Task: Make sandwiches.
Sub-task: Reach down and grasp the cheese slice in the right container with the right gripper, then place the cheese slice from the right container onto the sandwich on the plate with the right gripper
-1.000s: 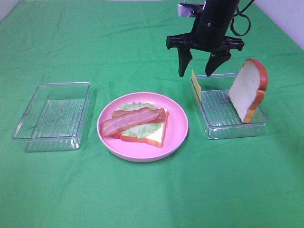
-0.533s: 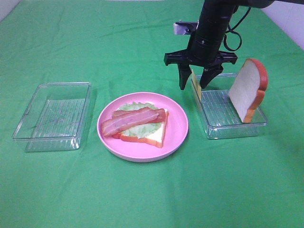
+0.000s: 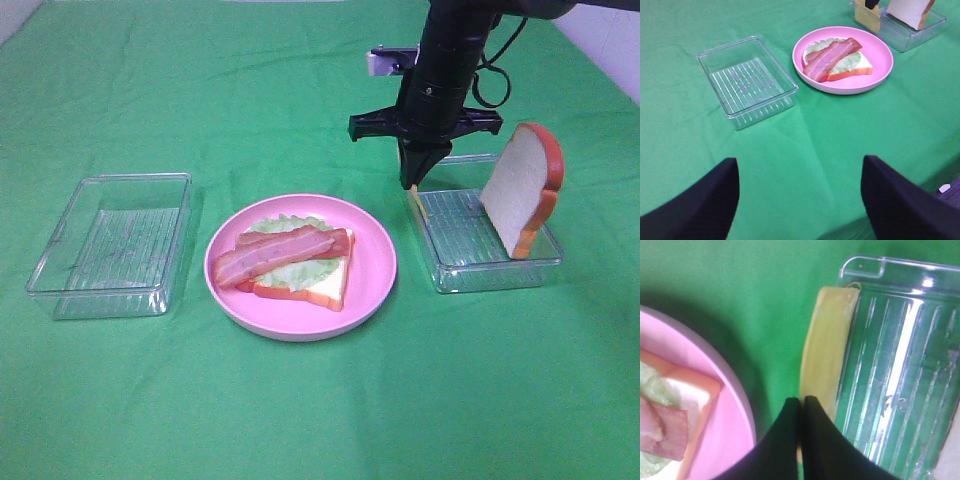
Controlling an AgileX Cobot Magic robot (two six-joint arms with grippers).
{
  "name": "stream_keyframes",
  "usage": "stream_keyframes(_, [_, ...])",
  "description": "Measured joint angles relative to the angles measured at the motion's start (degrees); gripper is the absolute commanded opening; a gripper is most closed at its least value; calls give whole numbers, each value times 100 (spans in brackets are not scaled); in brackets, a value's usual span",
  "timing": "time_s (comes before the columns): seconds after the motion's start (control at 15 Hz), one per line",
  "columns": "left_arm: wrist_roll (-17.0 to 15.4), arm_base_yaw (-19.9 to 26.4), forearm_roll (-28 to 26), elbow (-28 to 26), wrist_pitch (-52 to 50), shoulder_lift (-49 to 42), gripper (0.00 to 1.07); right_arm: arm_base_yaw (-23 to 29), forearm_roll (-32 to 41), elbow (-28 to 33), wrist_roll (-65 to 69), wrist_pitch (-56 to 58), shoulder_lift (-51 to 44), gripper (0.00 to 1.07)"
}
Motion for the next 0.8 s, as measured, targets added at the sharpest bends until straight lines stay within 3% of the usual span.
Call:
stream_keyframes(0.4, [0, 0, 0, 0, 0, 0, 66, 0, -11, 0, -155, 212, -825, 0])
stream_keyframes(0.8, [0, 0, 0, 0, 0, 0, 66, 155, 2194, 189, -1175, 338, -1197, 0])
